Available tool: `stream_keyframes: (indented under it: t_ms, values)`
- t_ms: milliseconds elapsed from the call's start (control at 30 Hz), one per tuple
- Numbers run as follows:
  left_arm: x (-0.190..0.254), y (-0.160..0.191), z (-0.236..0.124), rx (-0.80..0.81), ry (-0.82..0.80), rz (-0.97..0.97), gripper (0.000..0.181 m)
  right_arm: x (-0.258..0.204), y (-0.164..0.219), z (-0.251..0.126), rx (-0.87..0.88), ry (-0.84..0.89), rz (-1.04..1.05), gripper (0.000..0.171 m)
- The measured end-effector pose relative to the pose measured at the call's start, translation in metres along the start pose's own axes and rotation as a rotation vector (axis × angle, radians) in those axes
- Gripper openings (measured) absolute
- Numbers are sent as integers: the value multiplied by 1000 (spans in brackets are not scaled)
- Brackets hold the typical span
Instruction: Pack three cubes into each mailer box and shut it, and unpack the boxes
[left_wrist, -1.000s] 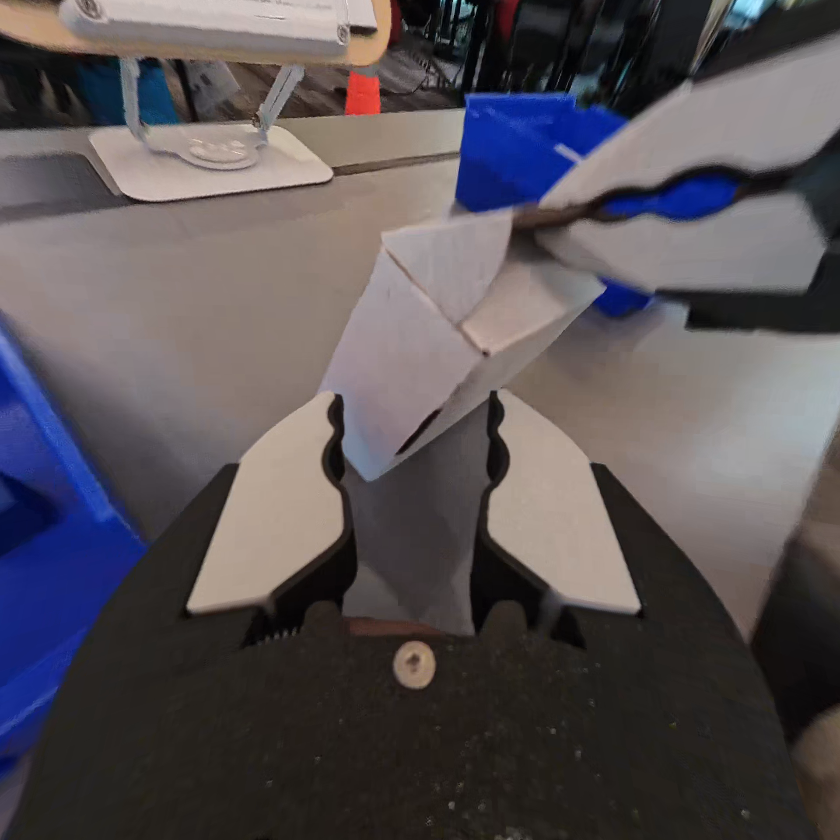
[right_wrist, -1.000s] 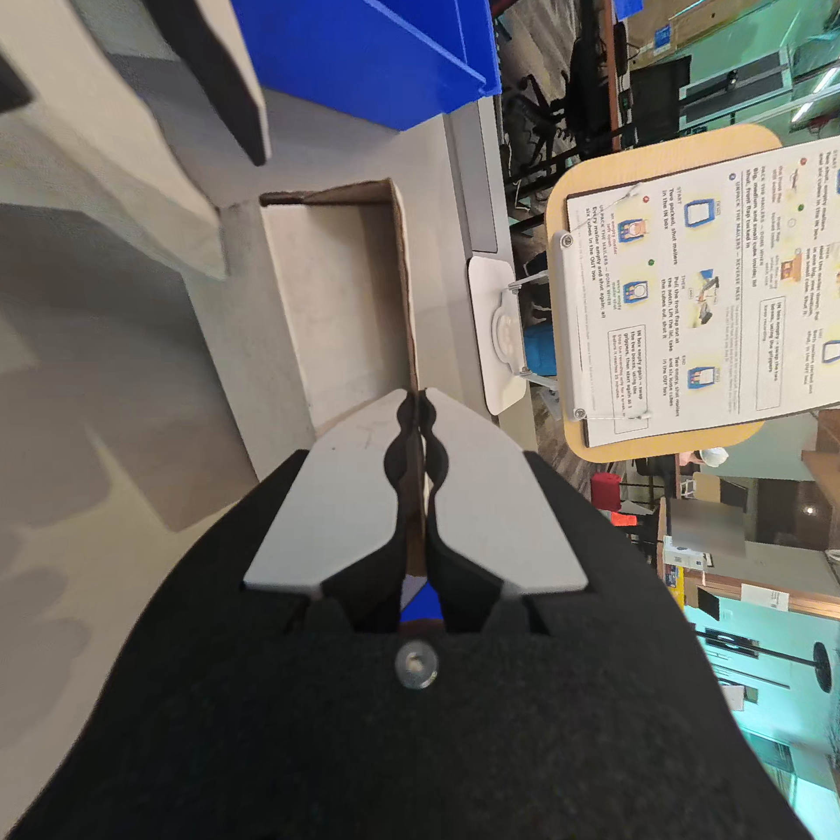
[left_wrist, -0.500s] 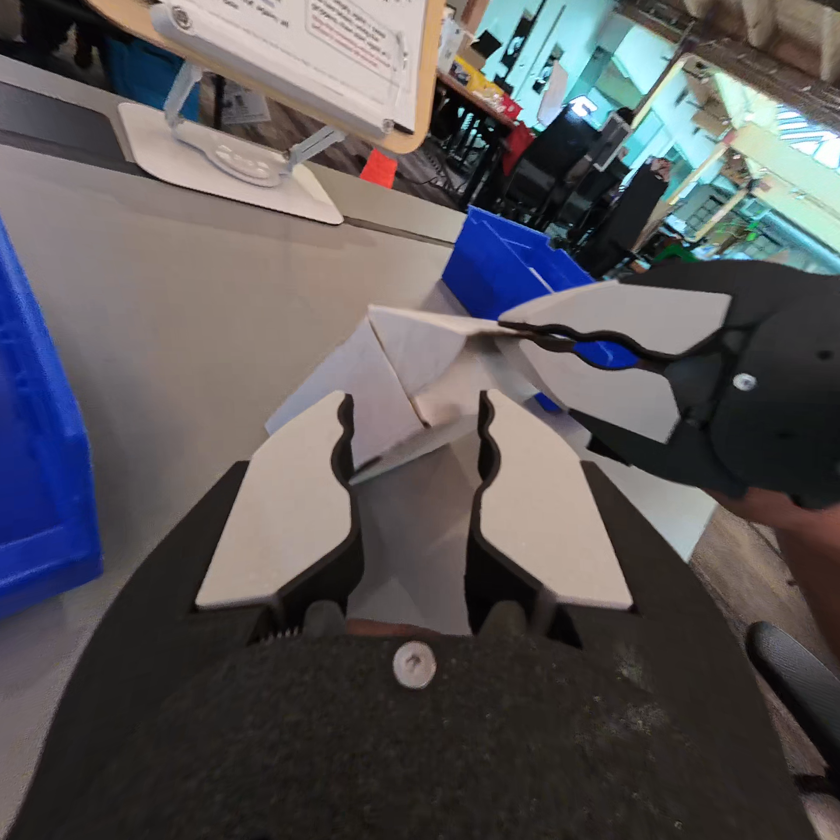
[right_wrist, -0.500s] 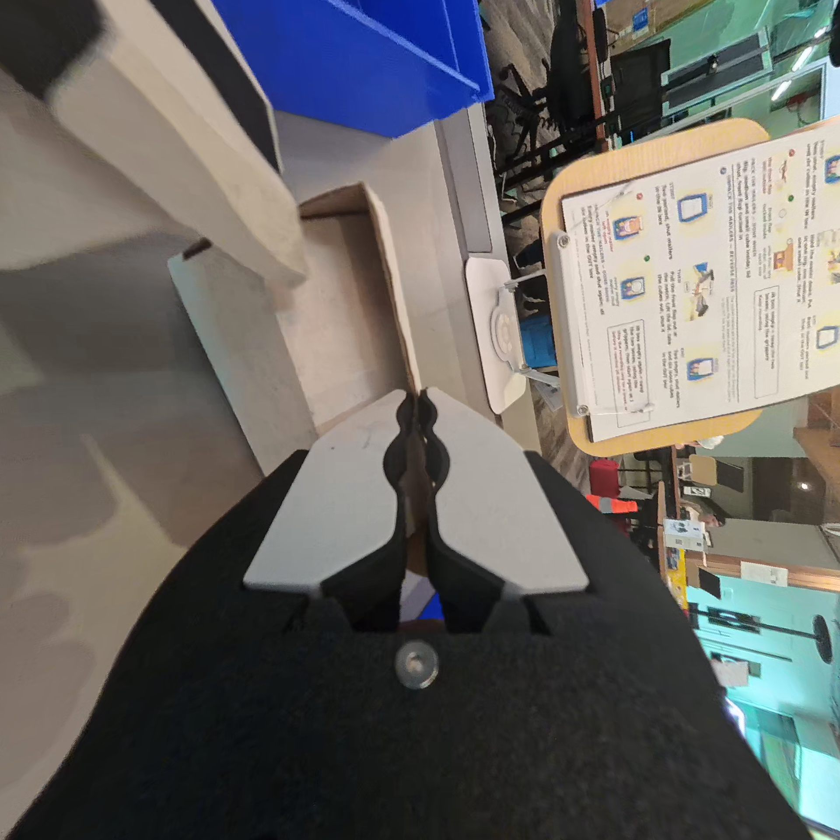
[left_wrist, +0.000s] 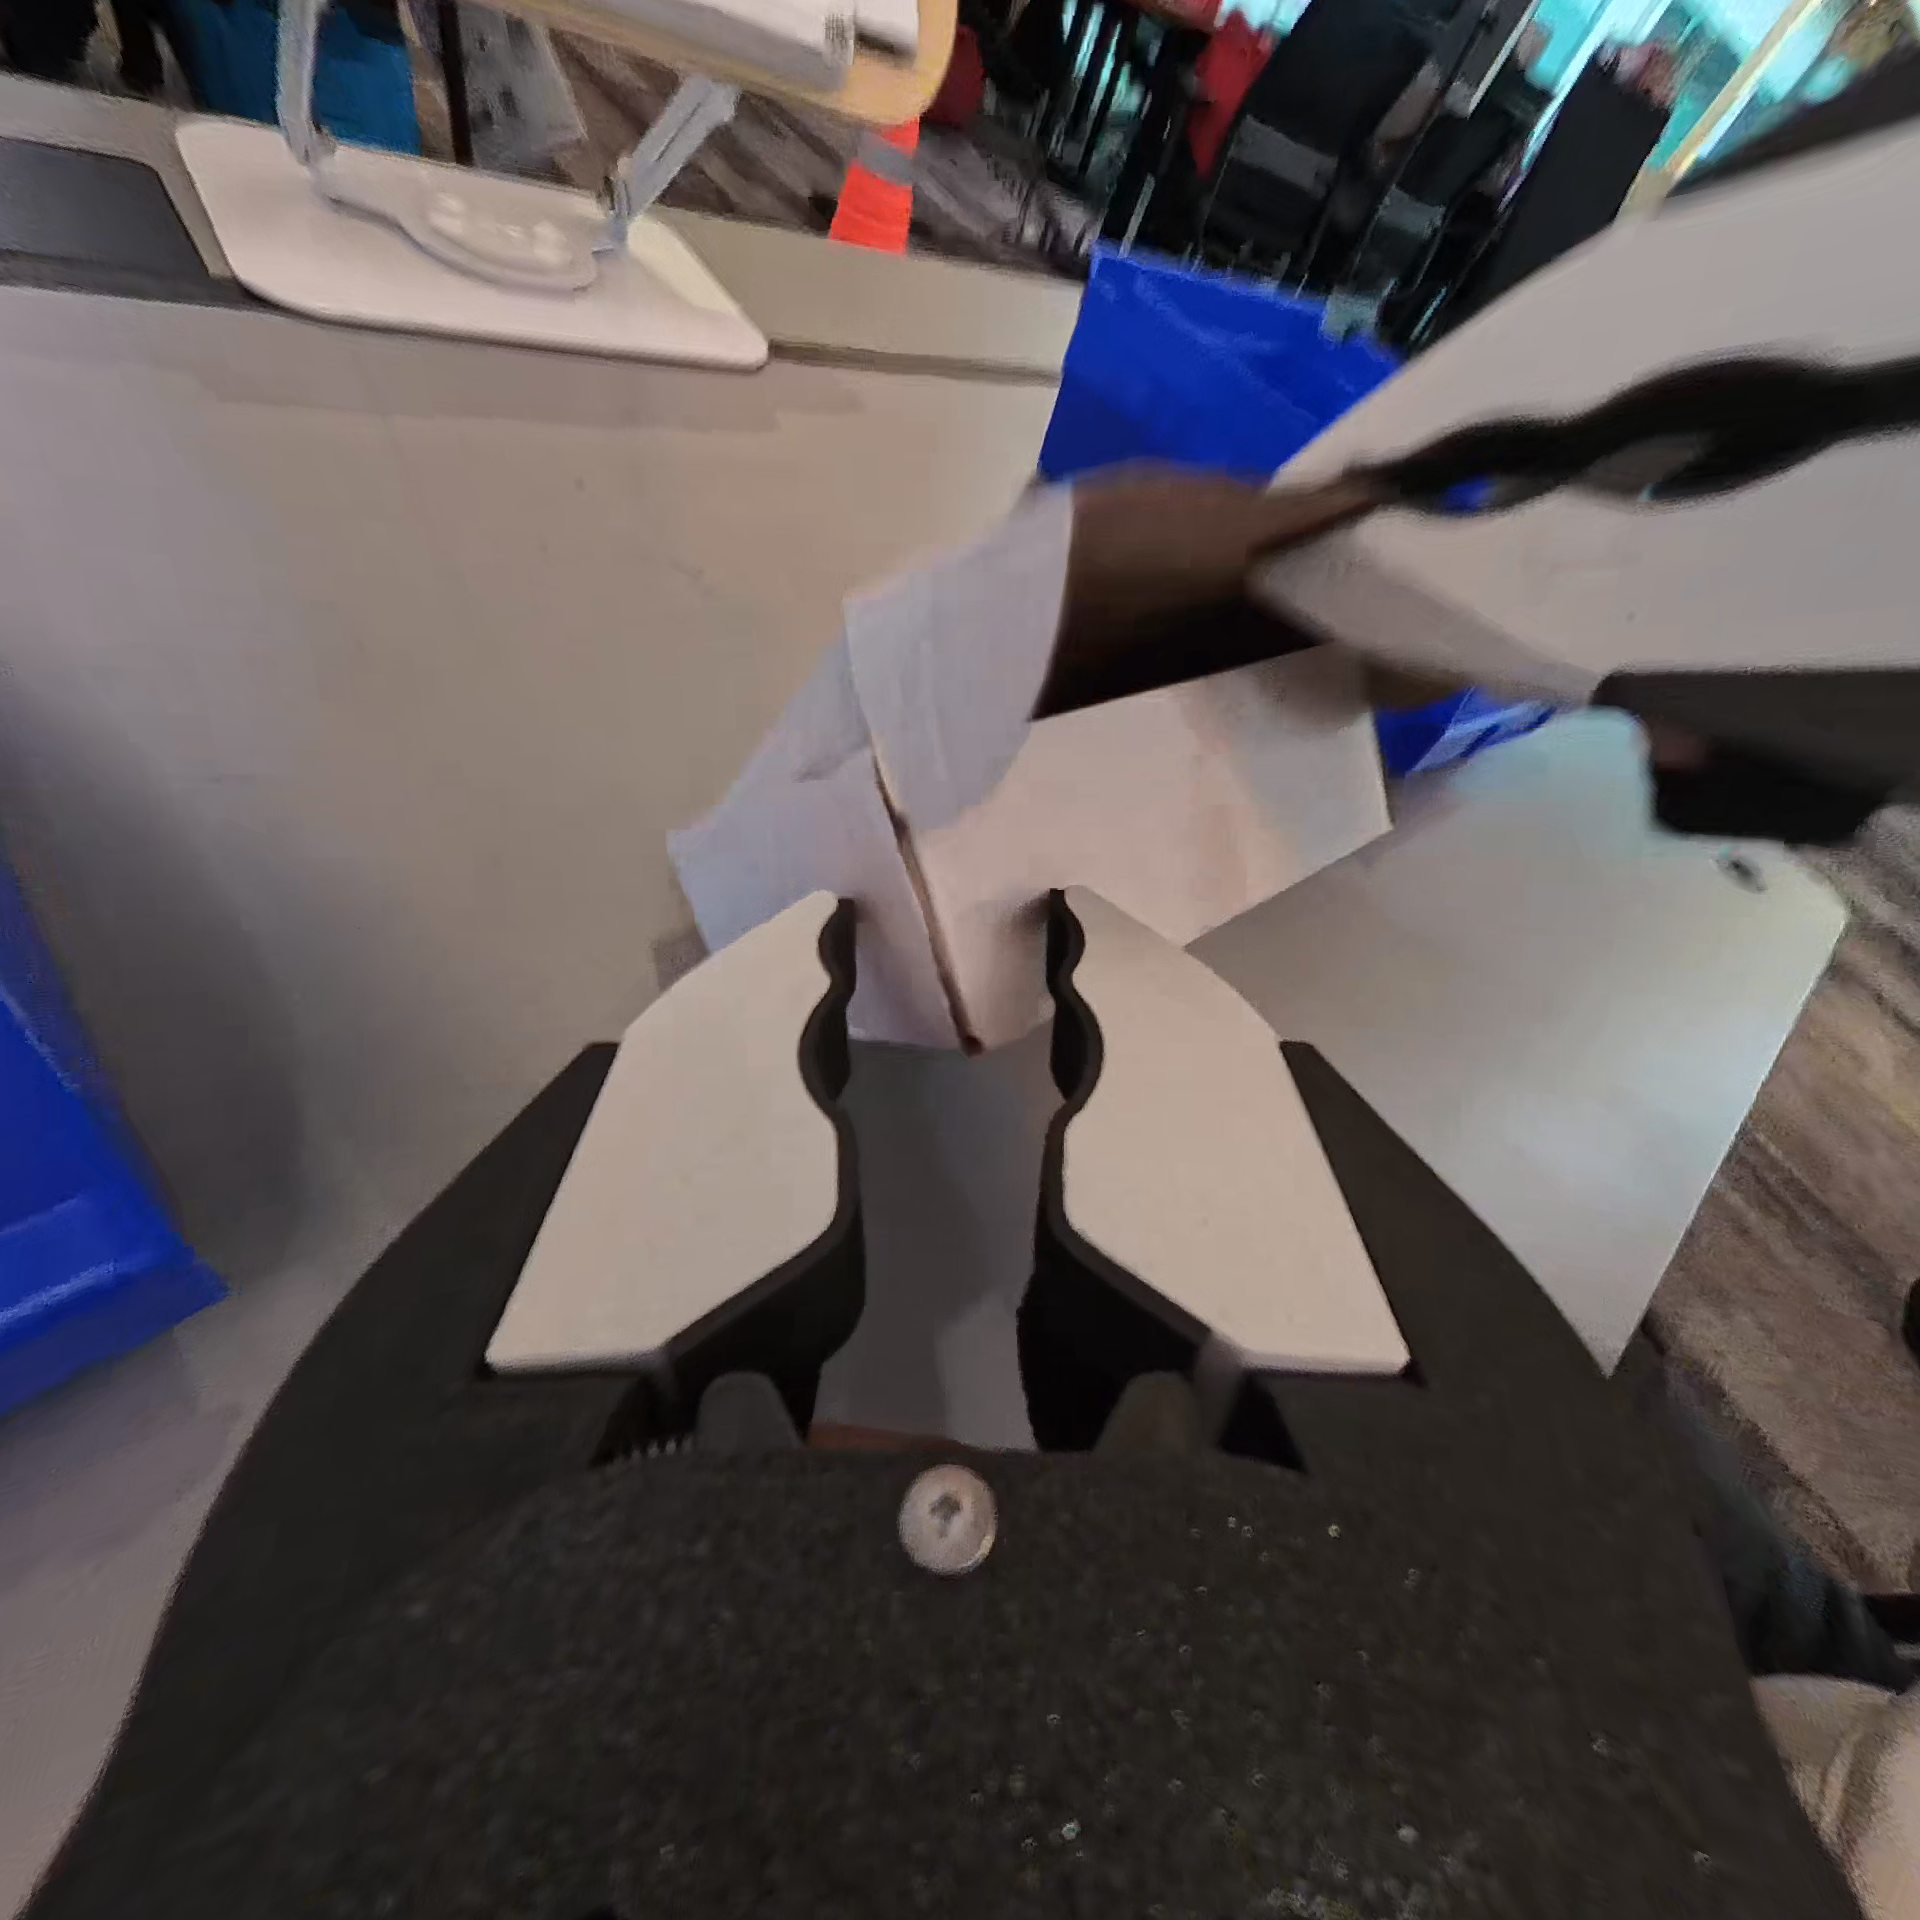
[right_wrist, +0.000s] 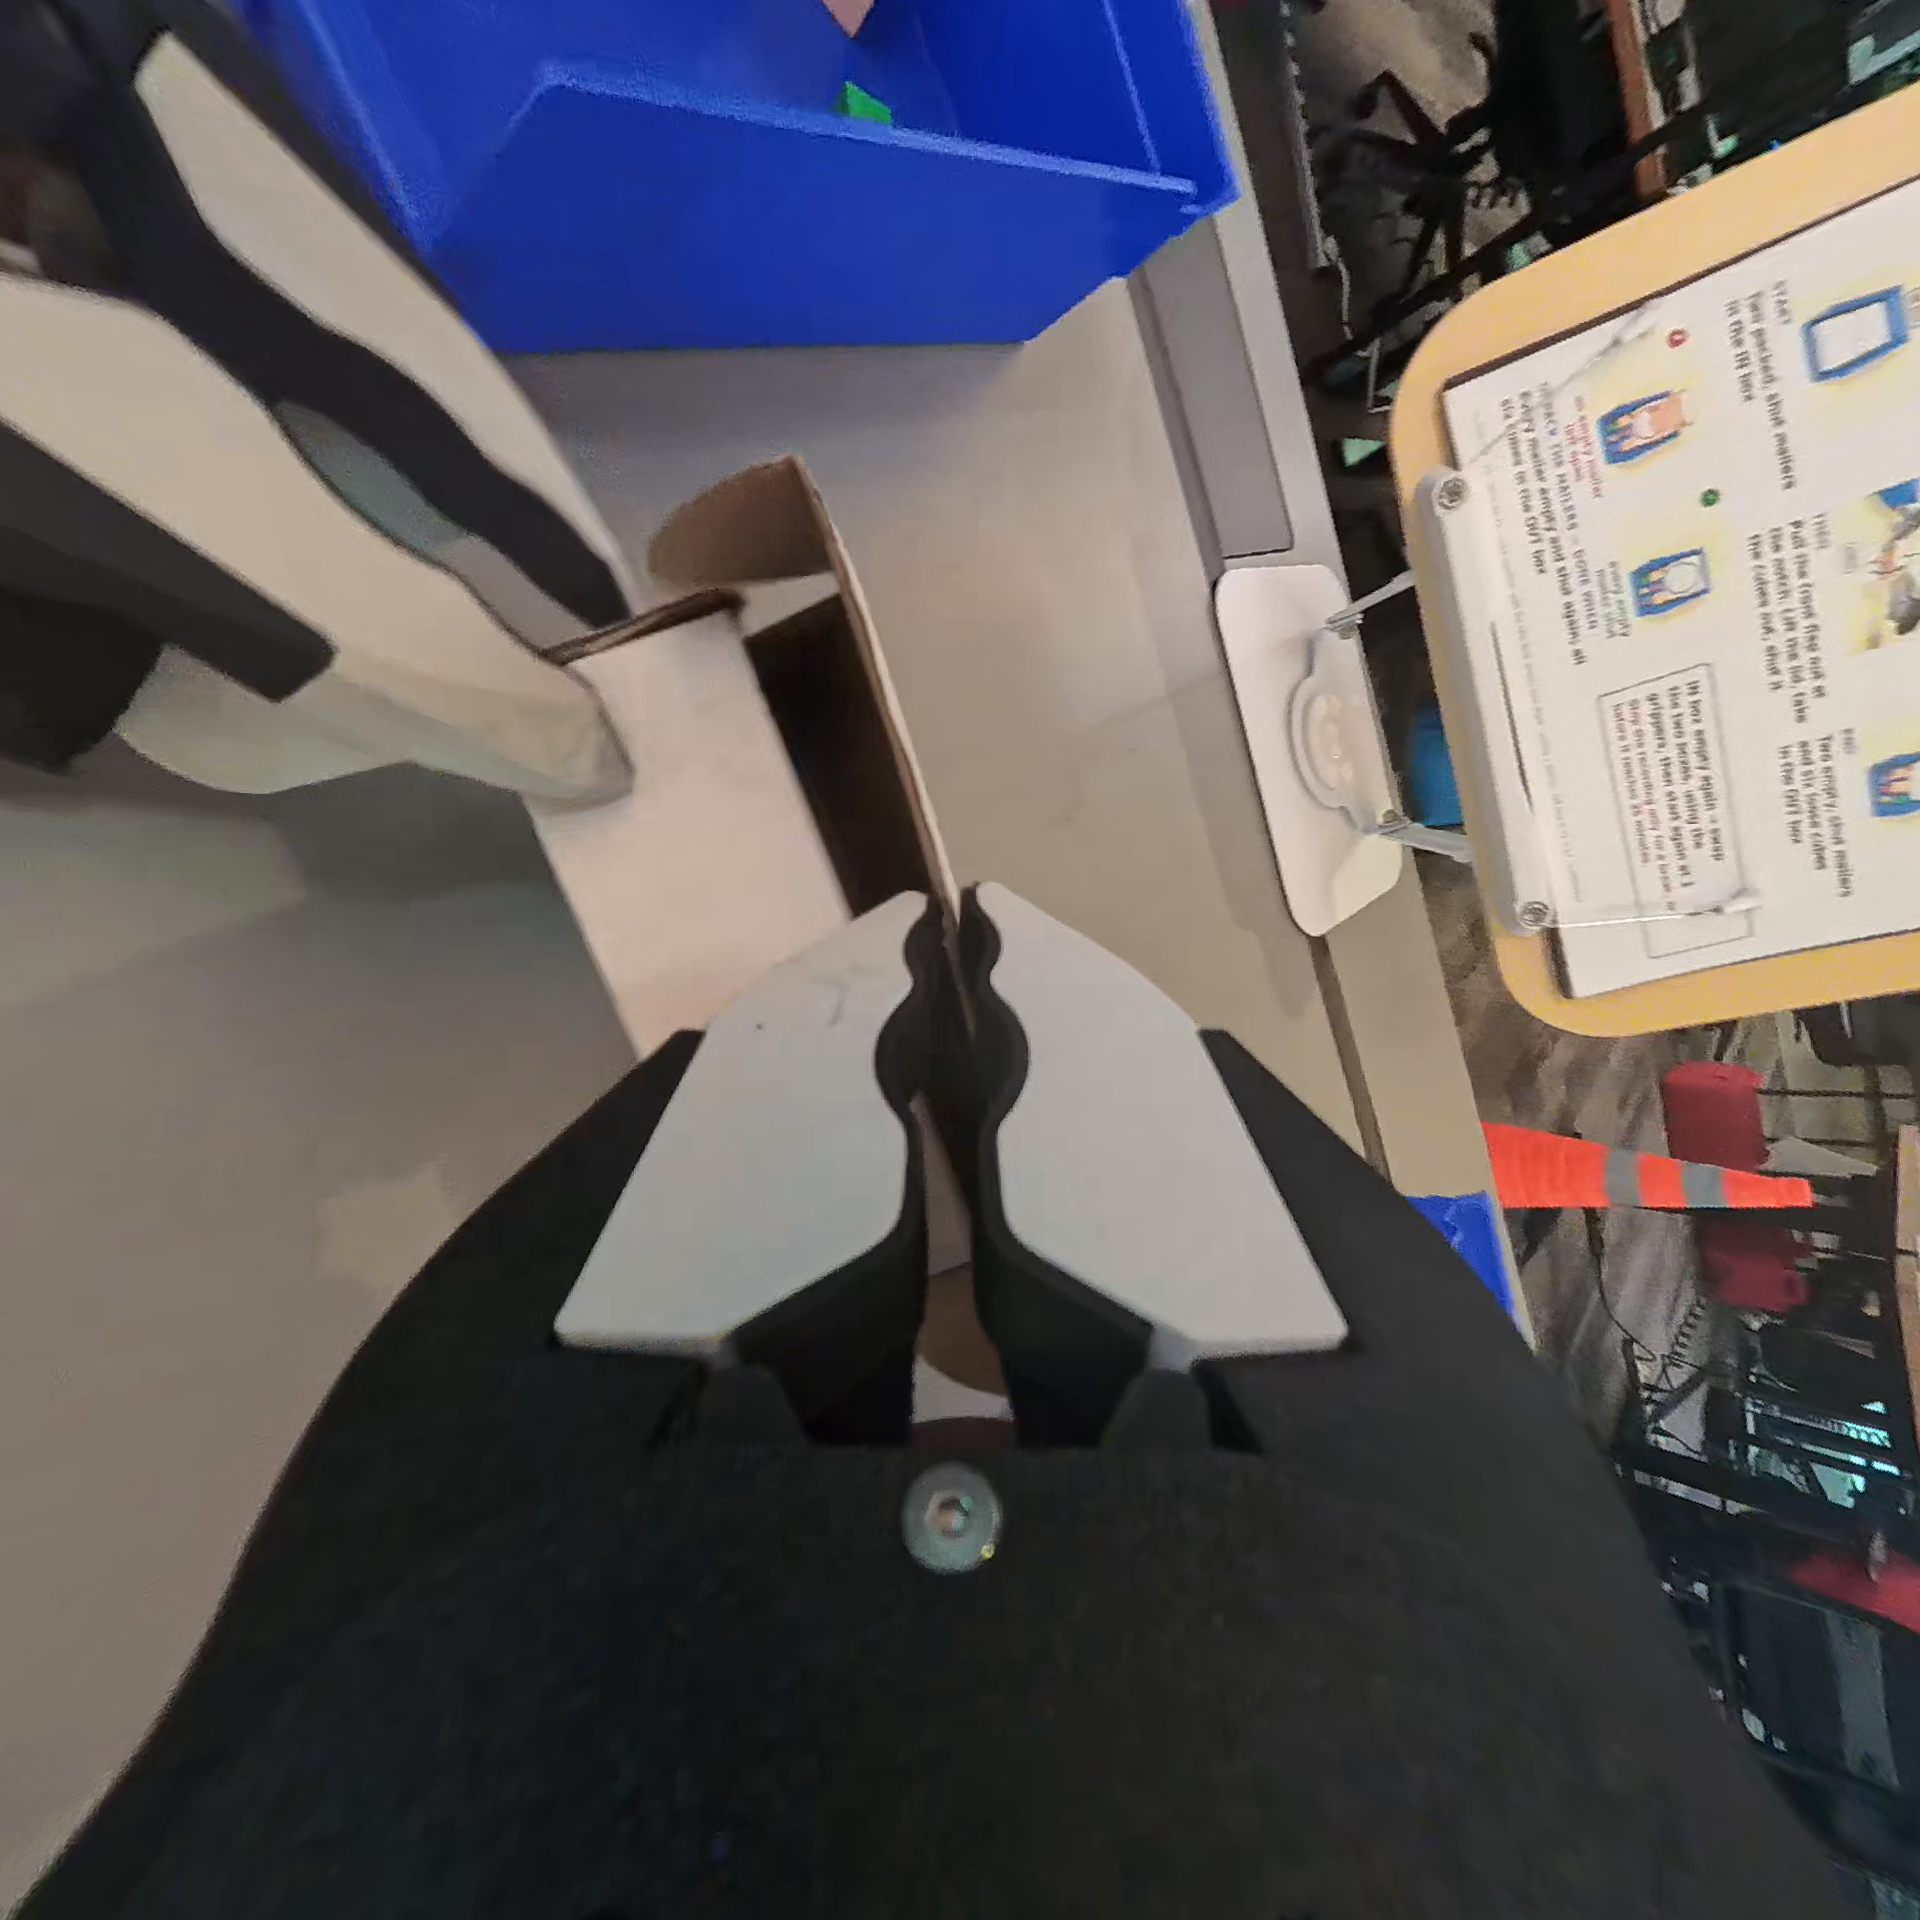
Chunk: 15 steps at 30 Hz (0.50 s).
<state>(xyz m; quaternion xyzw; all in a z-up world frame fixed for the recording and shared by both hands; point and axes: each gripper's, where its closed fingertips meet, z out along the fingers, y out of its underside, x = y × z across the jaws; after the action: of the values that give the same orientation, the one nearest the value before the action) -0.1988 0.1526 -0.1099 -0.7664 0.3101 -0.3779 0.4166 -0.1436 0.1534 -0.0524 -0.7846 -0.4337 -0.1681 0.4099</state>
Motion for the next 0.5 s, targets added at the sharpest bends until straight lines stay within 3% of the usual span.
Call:
stream_keyframes:
  t_ms: [67, 167, 367, 500]
  values:
    - [-7, 27, 8, -135, -55, 47, 29, 7, -2, -8, 2, 19, 13, 2]
    - [-9, 50, 17, -186, -59, 56, 29, -1, 1, -14, -21, -64, 43, 2]
    - [-1, 12, 2, -18, -74, 190, 29, -6, 9, -20, -31, -48, 53, 2]
    - [-1, 3, 4, 11, -108, 274, 29, -15, 7, -22, -10, -90, 59, 2]
